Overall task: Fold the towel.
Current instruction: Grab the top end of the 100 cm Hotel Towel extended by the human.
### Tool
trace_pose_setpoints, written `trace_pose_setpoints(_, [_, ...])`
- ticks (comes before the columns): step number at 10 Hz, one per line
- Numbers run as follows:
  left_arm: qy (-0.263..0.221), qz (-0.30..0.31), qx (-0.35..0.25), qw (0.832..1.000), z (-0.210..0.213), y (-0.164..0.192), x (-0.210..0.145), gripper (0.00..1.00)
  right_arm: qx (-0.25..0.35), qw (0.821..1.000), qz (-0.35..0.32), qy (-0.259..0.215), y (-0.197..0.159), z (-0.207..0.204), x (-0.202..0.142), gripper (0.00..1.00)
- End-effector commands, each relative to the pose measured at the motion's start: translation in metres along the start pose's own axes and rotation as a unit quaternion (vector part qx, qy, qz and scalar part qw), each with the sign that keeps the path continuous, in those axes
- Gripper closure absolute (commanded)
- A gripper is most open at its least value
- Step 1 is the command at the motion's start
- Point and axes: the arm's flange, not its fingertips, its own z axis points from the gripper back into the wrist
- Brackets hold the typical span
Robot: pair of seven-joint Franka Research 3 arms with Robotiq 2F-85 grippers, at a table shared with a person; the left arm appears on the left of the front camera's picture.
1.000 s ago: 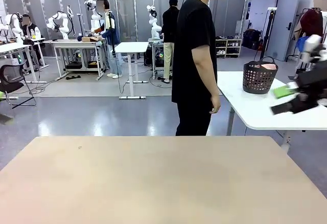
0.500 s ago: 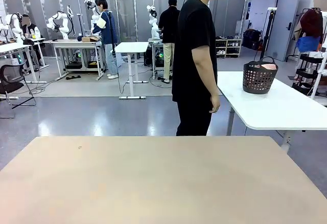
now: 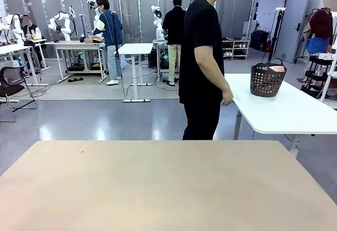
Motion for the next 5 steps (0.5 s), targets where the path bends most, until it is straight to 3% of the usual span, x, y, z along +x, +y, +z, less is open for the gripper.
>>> trace_pose_setpoints(1, [0.005, -0.004, -0.007, 1.0, 0.0012, 0.0007, -0.0017, 0.0, 0.006, 1.0, 0.013, -0.003, 0.0019, -0.0001, 0.0016, 0.0])
trace_pose_setpoints(5, [0.005, -0.004, -0.007, 1.0, 0.0012, 0.0007, -0.0017, 0.0, 0.006, 1.0, 0.013, -0.003, 0.0019, -0.0001, 0.0016, 0.0])
